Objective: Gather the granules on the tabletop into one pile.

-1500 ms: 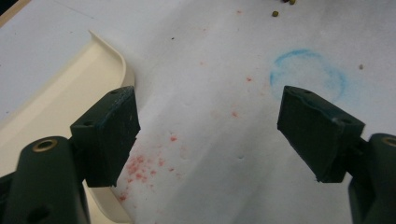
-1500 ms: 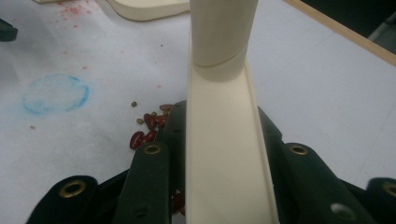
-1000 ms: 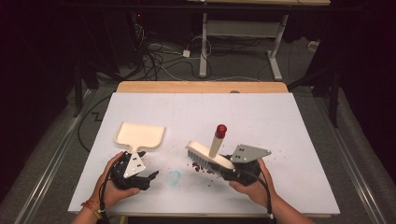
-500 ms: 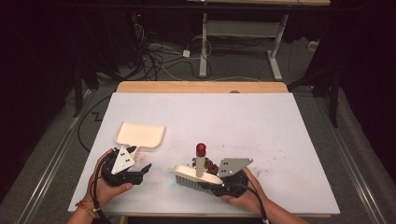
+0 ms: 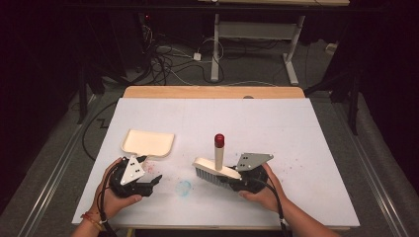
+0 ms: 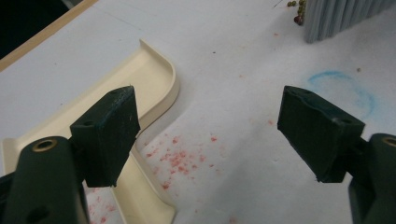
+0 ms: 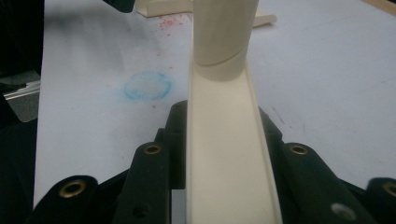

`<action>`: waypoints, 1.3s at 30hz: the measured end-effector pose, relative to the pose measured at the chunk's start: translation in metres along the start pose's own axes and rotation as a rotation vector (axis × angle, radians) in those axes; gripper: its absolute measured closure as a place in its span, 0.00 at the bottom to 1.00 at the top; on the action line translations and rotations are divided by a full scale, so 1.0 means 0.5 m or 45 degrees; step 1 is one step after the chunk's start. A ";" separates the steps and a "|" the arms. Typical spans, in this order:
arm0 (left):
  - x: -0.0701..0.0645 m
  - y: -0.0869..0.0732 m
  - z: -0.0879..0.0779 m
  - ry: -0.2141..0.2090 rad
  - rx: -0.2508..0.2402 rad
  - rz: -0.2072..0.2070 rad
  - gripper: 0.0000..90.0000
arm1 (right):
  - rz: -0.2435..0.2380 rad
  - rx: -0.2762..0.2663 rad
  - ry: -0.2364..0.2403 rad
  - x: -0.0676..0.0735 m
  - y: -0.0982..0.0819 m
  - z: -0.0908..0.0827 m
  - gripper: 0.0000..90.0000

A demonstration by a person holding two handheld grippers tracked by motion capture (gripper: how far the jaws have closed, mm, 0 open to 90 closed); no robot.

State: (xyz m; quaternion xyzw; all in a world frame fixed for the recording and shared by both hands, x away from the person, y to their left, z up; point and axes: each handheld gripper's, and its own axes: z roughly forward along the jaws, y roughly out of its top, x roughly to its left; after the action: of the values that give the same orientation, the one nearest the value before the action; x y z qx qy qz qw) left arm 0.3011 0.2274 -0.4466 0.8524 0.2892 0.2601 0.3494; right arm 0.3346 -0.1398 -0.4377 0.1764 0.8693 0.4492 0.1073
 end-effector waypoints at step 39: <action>-0.018 0.004 0.023 -0.035 0.069 0.084 0.23 | -0.009 0.070 -0.156 0.009 -0.058 -0.129 0.75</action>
State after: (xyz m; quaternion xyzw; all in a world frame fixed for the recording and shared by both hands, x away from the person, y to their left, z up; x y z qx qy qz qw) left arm 0.3030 0.2152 -0.4544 0.8742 0.2631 0.2517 0.3214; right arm 0.3022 -0.2015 -0.4246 0.2035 0.8738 0.4129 0.1570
